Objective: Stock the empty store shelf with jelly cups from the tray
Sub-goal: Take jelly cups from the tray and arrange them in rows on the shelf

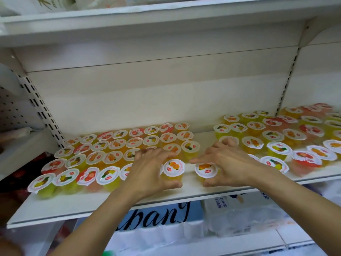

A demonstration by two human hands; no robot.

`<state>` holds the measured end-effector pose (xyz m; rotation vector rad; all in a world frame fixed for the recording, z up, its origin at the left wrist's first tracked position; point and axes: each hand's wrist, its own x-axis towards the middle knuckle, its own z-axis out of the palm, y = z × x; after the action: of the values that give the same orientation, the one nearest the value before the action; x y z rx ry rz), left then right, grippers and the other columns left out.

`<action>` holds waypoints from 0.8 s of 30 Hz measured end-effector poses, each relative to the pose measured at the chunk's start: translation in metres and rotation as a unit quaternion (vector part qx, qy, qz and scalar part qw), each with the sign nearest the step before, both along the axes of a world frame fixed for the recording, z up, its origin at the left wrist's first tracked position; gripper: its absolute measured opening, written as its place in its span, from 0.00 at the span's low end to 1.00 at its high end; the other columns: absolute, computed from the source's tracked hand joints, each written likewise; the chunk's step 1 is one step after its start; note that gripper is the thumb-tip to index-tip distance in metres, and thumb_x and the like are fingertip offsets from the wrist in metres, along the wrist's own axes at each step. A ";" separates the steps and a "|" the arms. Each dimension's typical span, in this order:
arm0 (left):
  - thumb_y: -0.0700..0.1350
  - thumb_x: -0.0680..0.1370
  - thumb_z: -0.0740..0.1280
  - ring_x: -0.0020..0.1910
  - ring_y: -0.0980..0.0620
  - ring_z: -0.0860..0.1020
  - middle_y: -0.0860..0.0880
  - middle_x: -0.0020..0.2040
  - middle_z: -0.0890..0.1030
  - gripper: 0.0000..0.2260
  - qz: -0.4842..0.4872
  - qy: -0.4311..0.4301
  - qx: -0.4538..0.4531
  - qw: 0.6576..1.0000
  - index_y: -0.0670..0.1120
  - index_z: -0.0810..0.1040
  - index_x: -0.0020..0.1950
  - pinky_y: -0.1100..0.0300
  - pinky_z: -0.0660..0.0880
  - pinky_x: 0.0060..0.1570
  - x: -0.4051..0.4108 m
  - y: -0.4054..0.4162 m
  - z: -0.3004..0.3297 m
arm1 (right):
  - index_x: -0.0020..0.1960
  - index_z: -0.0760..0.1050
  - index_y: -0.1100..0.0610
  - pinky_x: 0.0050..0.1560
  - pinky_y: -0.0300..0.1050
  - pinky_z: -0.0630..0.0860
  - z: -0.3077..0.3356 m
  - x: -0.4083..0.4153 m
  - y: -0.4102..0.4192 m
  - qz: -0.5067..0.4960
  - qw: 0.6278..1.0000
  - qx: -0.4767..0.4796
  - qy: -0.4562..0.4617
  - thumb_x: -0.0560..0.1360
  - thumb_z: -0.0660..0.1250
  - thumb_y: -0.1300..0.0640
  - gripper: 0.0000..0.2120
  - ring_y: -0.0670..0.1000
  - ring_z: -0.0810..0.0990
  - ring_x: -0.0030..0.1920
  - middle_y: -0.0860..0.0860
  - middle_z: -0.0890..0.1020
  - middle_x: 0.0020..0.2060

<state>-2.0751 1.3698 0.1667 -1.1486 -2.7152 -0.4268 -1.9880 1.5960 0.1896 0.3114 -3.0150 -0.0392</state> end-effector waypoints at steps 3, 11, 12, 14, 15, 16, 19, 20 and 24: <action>0.66 0.68 0.70 0.67 0.59 0.65 0.62 0.64 0.72 0.30 0.018 0.038 -0.012 0.999 0.61 0.68 0.67 0.55 0.53 0.67 0.002 0.003 -0.002 | 0.67 0.66 0.36 0.53 0.43 0.56 -0.007 0.000 -0.004 -0.019 0.999 -0.026 0.027 0.70 0.66 0.36 0.26 0.46 0.70 0.55 0.42 0.78 0.55; 0.65 0.69 0.70 0.64 0.58 0.69 0.62 0.59 0.76 0.21 0.036 0.048 0.014 0.998 0.60 0.75 0.59 0.53 0.55 0.66 0.002 0.009 -0.009 | 0.58 0.70 0.42 0.57 0.45 0.61 -0.021 -0.011 -0.015 -0.037 0.995 -0.053 0.071 0.70 0.66 0.35 0.20 0.49 0.73 0.54 0.44 0.80 0.53; 0.65 0.69 0.70 0.63 0.58 0.69 0.62 0.58 0.76 0.21 0.039 0.047 0.017 0.998 0.60 0.75 0.58 0.53 0.55 0.66 0.003 0.009 -0.010 | 0.59 0.70 0.42 0.58 0.46 0.62 -0.021 -0.012 -0.016 -0.038 0.995 -0.053 0.071 0.70 0.66 0.35 0.20 0.49 0.73 0.55 0.44 0.80 0.53; 0.65 0.69 0.70 0.63 0.58 0.69 0.62 0.57 0.76 0.20 0.041 0.045 0.022 0.998 0.60 0.75 0.57 0.53 0.55 0.66 0.004 0.009 -0.010 | 0.59 0.70 0.41 0.59 0.47 0.63 -0.021 -0.012 -0.018 -0.040 0.995 -0.058 0.070 0.71 0.65 0.34 0.21 0.49 0.73 0.56 0.45 0.80 0.55; 0.65 0.69 0.70 0.63 0.58 0.69 0.62 0.57 0.76 0.20 0.043 0.044 0.023 0.998 0.60 0.75 0.57 0.53 0.55 0.66 0.005 0.008 -0.010 | 0.59 0.70 0.41 0.60 0.47 0.63 -0.021 -0.012 -0.019 -0.041 0.995 -0.058 0.069 0.71 0.65 0.34 0.21 0.49 0.73 0.56 0.45 0.80 0.55; 0.65 0.69 0.70 0.63 0.58 0.69 0.62 0.57 0.76 0.20 0.045 0.042 0.023 0.998 0.60 0.75 0.57 0.53 0.55 0.66 0.005 0.008 -0.009 | 0.59 0.70 0.41 0.60 0.48 0.63 -0.020 -0.012 -0.019 -0.041 0.995 -0.055 0.068 0.71 0.64 0.33 0.21 0.49 0.73 0.56 0.45 0.80 0.55; 0.66 0.69 0.69 0.64 0.58 0.68 0.62 0.59 0.75 0.20 0.049 0.046 -0.002 0.998 0.60 0.74 0.58 0.53 0.54 0.68 0.008 0.008 -0.005 | 0.60 0.70 0.42 0.60 0.47 0.63 -0.019 -0.011 -0.019 -0.038 0.996 -0.045 0.070 0.71 0.64 0.32 0.22 0.50 0.73 0.56 0.45 0.80 0.55; 0.67 0.70 0.68 0.65 0.58 0.67 0.62 0.60 0.74 0.21 0.048 0.050 -0.014 0.997 0.60 0.74 0.59 0.53 0.54 0.69 0.008 0.008 -0.003 | 0.60 0.69 0.42 0.59 0.47 0.63 -0.019 -0.012 -0.019 -0.038 0.996 -0.033 0.074 0.71 0.63 0.32 0.23 0.50 0.74 0.56 0.45 0.79 0.55; 0.72 0.69 0.62 0.63 0.59 0.67 0.61 0.61 0.70 0.24 0.033 0.060 -0.041 0.997 0.61 0.75 0.59 0.54 0.56 0.67 0.006 0.006 0.003 | 0.59 0.72 0.41 0.53 0.48 0.65 -0.017 -0.011 -0.014 -0.031 0.994 0.024 0.100 0.70 0.52 0.25 0.29 0.50 0.77 0.50 0.45 0.81 0.50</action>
<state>-2.0687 1.3758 0.1698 -1.0642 -2.6792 -0.2318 -1.9991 1.5817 0.1728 0.2058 -2.8279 -0.1396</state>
